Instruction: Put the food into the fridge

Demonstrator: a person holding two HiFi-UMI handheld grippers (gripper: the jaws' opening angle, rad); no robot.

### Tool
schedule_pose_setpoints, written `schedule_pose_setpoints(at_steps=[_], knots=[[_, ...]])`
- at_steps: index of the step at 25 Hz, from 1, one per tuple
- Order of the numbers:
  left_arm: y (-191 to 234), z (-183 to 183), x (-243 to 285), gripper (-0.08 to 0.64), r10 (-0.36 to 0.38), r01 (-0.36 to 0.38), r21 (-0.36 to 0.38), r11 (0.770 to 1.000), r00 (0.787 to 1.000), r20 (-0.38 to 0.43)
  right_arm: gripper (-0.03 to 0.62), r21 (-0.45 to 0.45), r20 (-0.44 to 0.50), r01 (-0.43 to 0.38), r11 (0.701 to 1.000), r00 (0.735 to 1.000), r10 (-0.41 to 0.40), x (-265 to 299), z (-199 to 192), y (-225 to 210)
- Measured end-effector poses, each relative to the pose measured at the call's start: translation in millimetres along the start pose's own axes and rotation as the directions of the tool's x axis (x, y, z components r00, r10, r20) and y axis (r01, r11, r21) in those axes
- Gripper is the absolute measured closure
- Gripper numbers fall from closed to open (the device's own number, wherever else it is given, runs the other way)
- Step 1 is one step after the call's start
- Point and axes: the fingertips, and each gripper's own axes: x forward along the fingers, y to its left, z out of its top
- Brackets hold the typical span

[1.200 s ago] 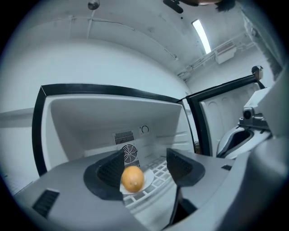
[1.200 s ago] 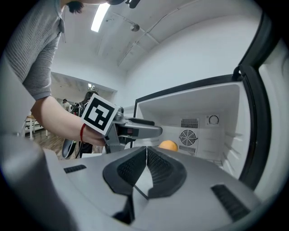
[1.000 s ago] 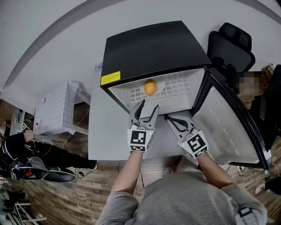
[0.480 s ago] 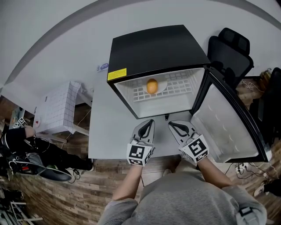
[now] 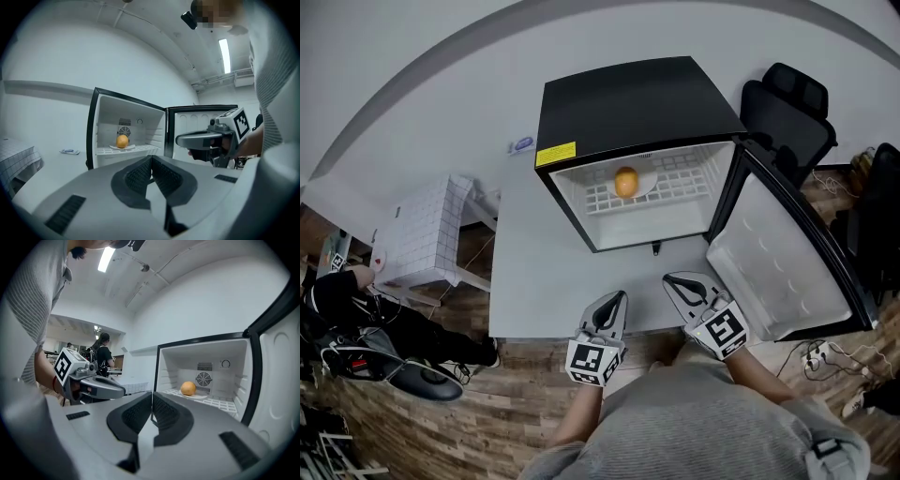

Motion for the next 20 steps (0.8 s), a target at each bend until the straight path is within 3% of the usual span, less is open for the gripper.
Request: schedule_pose_setpoints(at_steps=[8, 15, 20], knots=[[-22, 22, -16, 0.548, -0.030, 0.030, 0.022, 0.999, 0.999, 0.031, 0.578, -0.001, 0.015, -0.043, 0.999, 0.999, 0.043, -19, 15, 36], [-46, 12, -18, 0.548, -0.099, 0.099, 0.046, 0.994, 0.995, 0.013, 0.580, 0.007, 0.008, -0.049, 0.999, 0.999, 0.049, -25, 11, 54], [-46, 12, -21, 0.548, -0.096, 0.095, 0.041, 0.995, 0.995, 0.014, 0.580, 0.000, 0.005, -0.043, 0.999, 0.999, 0.043, -25, 13, 53]])
